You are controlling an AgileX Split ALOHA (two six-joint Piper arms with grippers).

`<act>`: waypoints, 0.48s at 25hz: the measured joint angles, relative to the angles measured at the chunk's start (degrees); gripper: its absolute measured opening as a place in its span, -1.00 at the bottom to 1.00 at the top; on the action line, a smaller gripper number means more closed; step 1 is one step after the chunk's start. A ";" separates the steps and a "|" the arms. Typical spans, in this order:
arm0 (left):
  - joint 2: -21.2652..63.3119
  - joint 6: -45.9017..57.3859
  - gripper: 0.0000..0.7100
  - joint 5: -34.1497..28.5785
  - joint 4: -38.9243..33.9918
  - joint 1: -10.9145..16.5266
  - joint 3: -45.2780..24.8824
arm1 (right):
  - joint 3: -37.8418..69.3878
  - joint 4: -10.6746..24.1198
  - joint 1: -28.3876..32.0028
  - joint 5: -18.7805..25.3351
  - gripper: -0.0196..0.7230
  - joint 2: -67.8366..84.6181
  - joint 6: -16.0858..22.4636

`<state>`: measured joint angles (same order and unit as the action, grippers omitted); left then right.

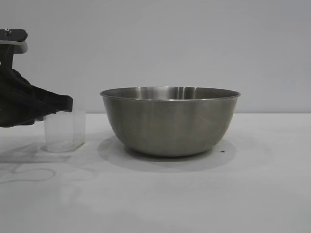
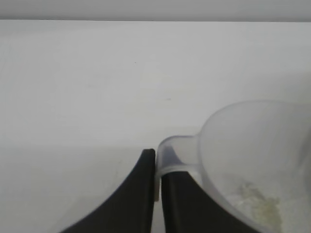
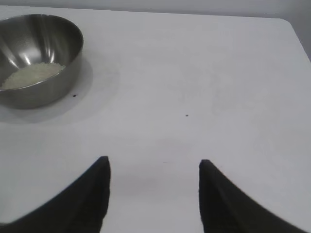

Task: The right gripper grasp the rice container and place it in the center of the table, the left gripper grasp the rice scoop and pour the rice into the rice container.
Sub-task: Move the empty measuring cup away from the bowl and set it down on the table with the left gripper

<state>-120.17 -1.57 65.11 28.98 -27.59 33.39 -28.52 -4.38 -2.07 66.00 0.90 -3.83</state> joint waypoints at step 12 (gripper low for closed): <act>-0.36 0.10 -0.70 0.00 -1.15 0.00 0.00 | 0.00 0.00 0.00 0.00 0.07 0.00 0.00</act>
<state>-120.53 -1.47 65.11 27.83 -27.59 33.39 -28.52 -4.38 -2.07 66.00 0.90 -3.83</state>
